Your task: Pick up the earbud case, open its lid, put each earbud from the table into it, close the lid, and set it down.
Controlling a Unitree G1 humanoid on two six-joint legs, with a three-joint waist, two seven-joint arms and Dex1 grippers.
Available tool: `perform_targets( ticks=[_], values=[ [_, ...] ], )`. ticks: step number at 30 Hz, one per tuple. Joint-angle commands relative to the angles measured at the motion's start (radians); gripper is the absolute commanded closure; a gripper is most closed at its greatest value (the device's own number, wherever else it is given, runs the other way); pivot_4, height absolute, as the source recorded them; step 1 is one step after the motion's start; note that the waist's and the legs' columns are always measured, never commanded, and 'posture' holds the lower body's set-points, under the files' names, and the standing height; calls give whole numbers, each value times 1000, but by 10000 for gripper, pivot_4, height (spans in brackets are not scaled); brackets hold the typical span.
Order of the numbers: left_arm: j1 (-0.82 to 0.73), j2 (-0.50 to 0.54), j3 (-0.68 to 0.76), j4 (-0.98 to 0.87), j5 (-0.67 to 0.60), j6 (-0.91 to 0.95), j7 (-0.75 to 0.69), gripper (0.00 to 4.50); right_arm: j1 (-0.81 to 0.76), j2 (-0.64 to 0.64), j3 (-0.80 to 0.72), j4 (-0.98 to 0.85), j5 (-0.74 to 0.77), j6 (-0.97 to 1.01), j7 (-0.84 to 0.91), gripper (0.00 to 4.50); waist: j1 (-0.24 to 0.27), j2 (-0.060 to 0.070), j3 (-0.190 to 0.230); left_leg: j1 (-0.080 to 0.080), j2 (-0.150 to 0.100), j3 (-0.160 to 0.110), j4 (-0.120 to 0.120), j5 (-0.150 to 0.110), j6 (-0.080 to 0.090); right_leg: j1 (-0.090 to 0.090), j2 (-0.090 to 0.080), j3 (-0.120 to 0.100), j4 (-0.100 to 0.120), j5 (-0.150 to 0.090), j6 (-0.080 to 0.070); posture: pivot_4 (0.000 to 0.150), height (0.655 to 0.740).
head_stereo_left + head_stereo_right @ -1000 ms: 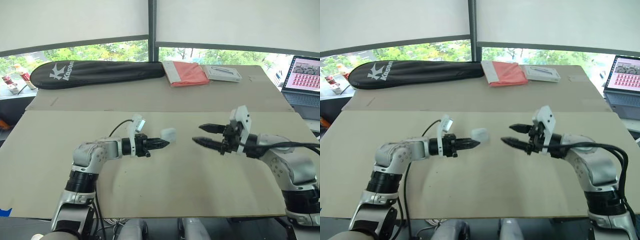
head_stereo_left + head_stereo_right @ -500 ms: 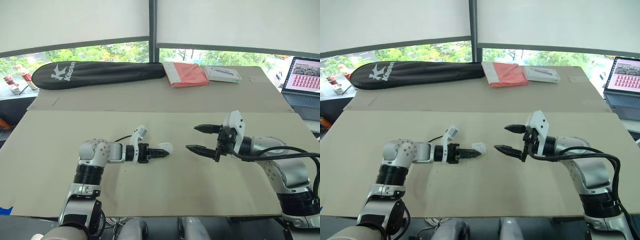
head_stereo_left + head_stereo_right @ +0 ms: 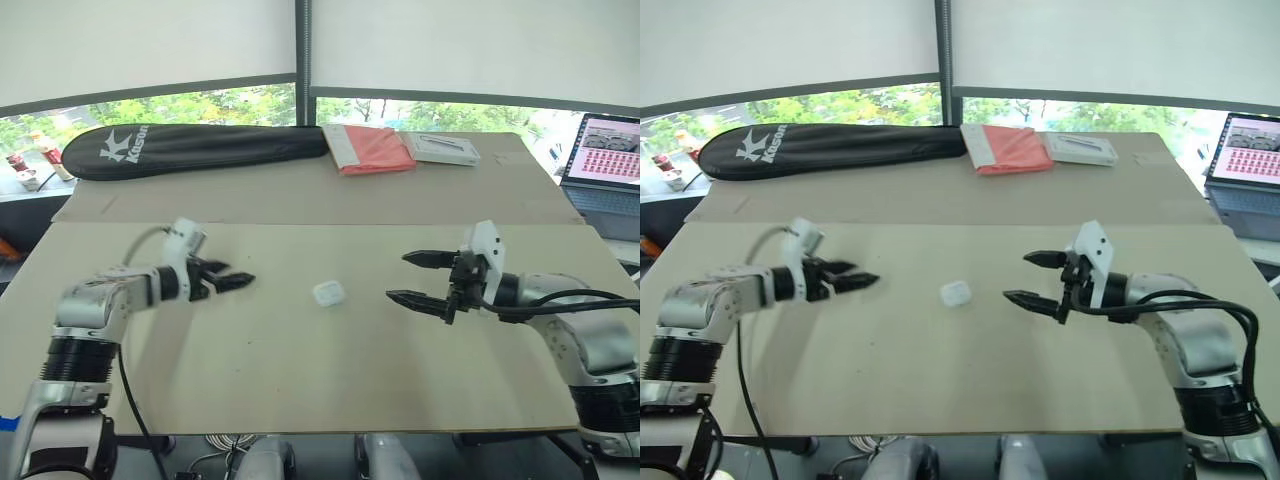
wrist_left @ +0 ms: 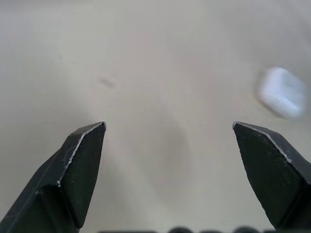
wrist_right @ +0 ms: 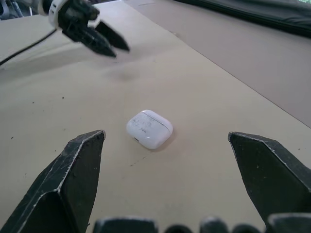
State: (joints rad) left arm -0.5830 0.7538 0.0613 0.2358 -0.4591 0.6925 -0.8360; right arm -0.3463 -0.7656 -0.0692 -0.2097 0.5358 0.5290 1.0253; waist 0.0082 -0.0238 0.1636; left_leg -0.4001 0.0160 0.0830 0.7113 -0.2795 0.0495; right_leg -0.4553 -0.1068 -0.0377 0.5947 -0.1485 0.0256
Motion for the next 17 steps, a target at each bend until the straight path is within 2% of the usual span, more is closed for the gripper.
perform_targets(
  ticks=[1, 5, 7, 12, 17],
  values=[
    [-12, 17, 56, 19, 69, -196, 14, 521, 7, -46, -56, -24, 21, 12, 18, 0, 6, 0, 0, -2, 0, 0, 2, -1, 1, -1, -1, -1, -1, 2, 3, 1500, 7400],
    [104, 61, 68, -7, 172, -494, -35, 521, 15, -59, -97, 2, 0, 2, -23, 0, 3, 0, 0, -3, -2, 3, 2, -2, 3, 0, -5, -1, -1, 2, 4, 1500, 7400],
    [138, 71, 83, -14, 189, -561, -38, 521, 22, -59, -119, 5, 8, 11, -41, 0, 3, 0, 0, -4, -2, 4, 3, -2, 3, -1, -5, -1, -1, 3, 5, 1500, 7400],
    [184, 52, 152, -62, 154, -536, -6, 521, 84, -54, -154, -25, 15, 24, -79, 0, 8, -1, 0, -5, -1, 3, 3, -3, 6, -1, -5, -3, -1, 2, 6, 1500, 7400],
    [176, 35, 148, -61, 169, -534, -6, 521, 78, -48, -144, -11, 8, 18, -89, 0, 4, -1, 0, -2, -1, 3, 3, -1, 3, 0, -4, -3, 0, 2, 6, 1500, 7400]
  ],
)
